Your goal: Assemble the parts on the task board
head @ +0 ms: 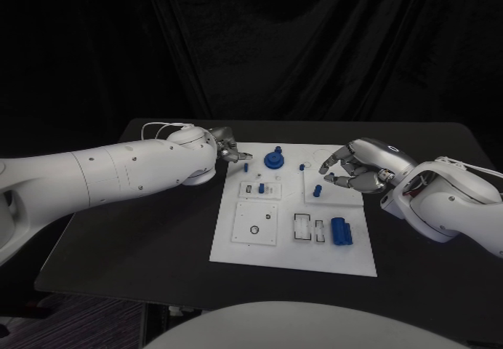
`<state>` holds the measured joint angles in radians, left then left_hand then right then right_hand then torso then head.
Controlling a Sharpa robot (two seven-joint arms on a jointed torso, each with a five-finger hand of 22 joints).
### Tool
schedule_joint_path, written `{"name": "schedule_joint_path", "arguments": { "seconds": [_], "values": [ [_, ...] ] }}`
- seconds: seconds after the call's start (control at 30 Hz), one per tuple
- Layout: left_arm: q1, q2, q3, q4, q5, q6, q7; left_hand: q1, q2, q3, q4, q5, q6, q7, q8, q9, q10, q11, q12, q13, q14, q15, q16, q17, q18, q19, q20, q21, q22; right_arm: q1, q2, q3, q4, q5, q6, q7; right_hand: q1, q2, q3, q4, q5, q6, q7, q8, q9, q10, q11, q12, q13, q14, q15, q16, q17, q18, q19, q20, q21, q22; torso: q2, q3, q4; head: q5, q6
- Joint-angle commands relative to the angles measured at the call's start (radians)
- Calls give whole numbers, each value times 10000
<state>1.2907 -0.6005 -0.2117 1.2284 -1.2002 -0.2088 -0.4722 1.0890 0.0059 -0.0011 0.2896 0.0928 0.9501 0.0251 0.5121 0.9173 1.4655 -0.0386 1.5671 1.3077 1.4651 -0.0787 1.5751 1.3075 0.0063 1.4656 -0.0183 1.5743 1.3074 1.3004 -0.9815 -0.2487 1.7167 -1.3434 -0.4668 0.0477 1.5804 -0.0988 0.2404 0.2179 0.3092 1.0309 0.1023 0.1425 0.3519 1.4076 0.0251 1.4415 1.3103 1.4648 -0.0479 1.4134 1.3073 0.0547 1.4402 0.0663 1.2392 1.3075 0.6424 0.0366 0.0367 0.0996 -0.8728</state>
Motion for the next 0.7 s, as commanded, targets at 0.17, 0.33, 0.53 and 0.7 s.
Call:
{"name": "schedule_joint_path", "arguments": {
  "seconds": [0.17,0.33,0.53,0.7],
  "values": [
    [-13,146,7,-231,-171,247,300,-84,24,-136,-29,46,-32,85,-99,17,1053,70,37,2631,1057,45,-43,2633,-63,1052,-99,-35,2634,-20,5,7,19,-2,66,-162,80,18,57,-17,60,65,11,-44,9,-25,-17,-43,845,464,39,-33,829,191,-61,-13,-20,1637,27,-7,-35,34,2],
    [-14,270,7,-428,-172,395,377,-111,94,-208,-11,83,-60,105,-169,23,1053,87,37,2631,1057,57,-43,2633,-63,1052,-103,-35,2634,-20,26,7,-4,-2,79,-166,70,36,62,-9,67,67,12,-47,11,-23,-17,-46,841,466,38,-30,831,192,-62,-14,-26,1636,21,-4,-30,67,2],
    [-61,412,7,-657,-136,555,486,-40,148,-382,-47,508,-94,135,-330,44,1053,116,37,2631,1057,85,-43,2633,-63,1052,-104,-35,2634,-22,55,7,-25,19,92,-149,49,68,70,9,78,68,12,-51,15,-19,-17,-48,838,467,38,-30,831,192,-62,-15,-33,1635,25,-5,-32,51,2],
    [-116,469,7,-755,-118,695,484,20,171,-424,-63,634,-79,136,-371,55,1053,119,37,2631,1057,89,-43,2633,-63,1052,-106,-35,2634,-23,50,6,-33,32,105,-145,43,82,76,15,86,68,10,-53,16,-21,-18,-52,833,466,37,-35,825,193,-63,-15,-39,1634,22,-4,-31,38,2]
  ]
}}
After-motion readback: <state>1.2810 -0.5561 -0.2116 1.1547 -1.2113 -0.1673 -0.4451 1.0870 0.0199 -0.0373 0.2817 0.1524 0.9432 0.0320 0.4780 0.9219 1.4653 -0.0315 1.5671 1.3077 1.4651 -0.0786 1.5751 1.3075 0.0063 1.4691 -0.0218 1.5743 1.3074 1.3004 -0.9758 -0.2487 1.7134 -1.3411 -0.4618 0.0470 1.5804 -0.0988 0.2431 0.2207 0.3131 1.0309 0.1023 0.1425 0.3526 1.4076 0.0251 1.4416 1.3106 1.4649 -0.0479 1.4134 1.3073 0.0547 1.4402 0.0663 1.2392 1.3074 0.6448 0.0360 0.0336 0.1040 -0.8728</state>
